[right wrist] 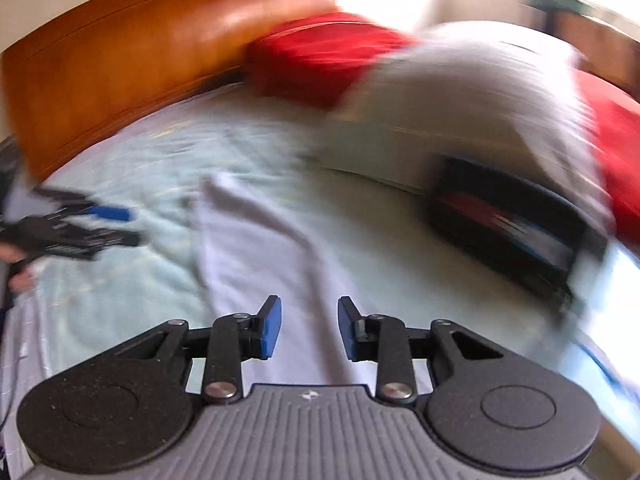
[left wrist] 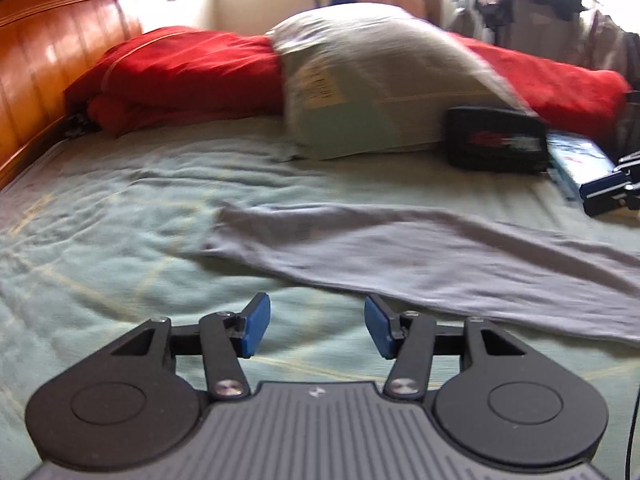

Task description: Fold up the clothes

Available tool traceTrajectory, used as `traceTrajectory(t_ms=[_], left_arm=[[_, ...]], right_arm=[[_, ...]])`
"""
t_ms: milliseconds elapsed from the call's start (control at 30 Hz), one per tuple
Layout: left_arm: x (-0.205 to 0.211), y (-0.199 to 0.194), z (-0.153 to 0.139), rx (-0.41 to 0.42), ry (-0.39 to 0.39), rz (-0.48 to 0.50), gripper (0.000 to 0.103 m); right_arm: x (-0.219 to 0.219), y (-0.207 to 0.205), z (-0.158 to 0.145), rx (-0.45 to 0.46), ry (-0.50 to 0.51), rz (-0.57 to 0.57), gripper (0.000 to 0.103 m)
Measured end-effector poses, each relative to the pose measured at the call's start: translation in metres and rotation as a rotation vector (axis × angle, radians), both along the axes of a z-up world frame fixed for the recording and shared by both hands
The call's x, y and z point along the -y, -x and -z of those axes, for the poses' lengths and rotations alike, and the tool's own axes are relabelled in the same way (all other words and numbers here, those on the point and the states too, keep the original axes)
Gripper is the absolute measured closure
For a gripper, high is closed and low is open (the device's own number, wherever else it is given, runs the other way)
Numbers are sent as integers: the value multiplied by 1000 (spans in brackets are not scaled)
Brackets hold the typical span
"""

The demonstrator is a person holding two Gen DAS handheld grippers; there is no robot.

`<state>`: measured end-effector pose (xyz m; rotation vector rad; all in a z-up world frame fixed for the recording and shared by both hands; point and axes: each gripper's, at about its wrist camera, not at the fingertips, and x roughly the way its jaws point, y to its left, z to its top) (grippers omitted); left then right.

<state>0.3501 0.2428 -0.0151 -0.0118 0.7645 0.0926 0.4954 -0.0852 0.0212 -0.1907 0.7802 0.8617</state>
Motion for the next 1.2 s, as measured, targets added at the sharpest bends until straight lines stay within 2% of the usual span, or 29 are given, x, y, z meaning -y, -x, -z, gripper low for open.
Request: traceTrajectory(t_ms=[100,233,367,467,567,700,767,800,867,933,1100,1200], left_arm=[[41,-2,-1,5,19,77,49],[100,-5,8,-8,60,194,48],[142,16,15,-24,43,287,48],[166,36,20,-34,10,343,47],[174,53,23,-42,-19,362,42],[178,66,26,-49,-23,368,42],[179,69,28,-55,-18,366,41],[179,70,28,-58,-19,363,41],[178,71,30,-66,-22,353,41],[177,71,31,-73,-21,345,41],[174,76,29,-71,-16,343,40],[170,78,28,-64,-23,336,36]], right_arm=[[55,-1,17,-16,31,126,67],[96,-11,52,-62,67,229,67],[105,-14,76,-79,93,254,67],[119,-7,75,-74,87,237,67],[140,-1,68,-48,53,239,67],[149,-4,81,-55,84,228,67],[142,3,84,-14,116,195,67],[137,7,85,8,136,181,70],[127,15,84,41,174,154,99],[122,17,83,54,191,157,100],[141,-7,78,-28,76,313,98],[127,2,67,-6,69,295,89]])
